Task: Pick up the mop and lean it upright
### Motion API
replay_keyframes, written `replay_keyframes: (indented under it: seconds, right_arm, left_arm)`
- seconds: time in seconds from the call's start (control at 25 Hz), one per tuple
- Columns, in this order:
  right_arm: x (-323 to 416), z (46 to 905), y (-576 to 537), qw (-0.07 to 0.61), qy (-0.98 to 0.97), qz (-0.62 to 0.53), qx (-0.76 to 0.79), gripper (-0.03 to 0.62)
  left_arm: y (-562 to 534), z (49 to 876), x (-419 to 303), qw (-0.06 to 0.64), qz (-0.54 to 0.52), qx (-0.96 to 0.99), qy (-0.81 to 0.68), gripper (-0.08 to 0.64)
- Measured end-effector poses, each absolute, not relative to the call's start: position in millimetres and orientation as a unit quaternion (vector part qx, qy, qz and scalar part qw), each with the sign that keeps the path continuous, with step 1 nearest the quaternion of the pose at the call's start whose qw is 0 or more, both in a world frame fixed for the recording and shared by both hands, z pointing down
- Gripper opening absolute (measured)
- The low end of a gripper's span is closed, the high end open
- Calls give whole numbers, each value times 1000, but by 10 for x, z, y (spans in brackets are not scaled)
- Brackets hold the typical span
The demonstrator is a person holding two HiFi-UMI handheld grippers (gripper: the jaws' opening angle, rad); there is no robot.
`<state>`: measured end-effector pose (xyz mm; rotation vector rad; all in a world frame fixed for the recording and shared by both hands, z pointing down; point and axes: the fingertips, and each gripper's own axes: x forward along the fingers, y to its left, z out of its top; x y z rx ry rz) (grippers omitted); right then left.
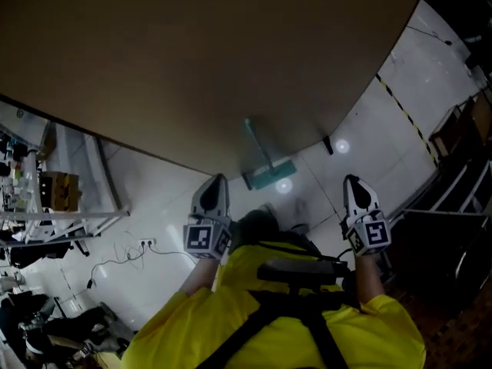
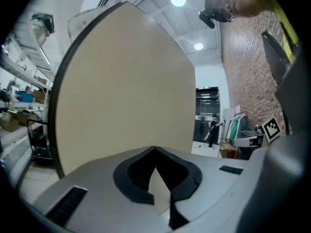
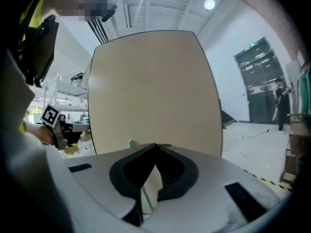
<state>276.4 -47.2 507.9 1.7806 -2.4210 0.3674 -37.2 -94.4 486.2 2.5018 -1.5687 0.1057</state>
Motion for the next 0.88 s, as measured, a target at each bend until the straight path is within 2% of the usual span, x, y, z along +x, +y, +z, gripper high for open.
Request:
replay_keyframes:
  seconds: [0.12, 0.28, 0.36, 0.68, 0.88]
  right_arm:
    - [2285, 5083, -815, 56, -837, 122, 531, 6]
    - [1728, 5029, -1123, 66, -861, 117, 491, 7]
    - [1528, 5019, -1181, 64, -870, 118, 474, 57]
    - [1053, 5216, -1319, 77, -873, 139, 462, 57]
    - [1129, 5281, -1309, 84, -863, 139, 478, 57]
  left_arm:
    - [-814, 4974, -715, 112, 45, 812, -571, 37]
    - [-775, 5067, -967, 121, 43, 797, -590, 37]
    - [-799, 5091, -989, 123, 45, 797, -590, 37]
    - [-1139, 5211, -842, 108, 71, 819, -558, 37]
    - [-1362, 5455, -630, 136, 75, 834, -530, 37]
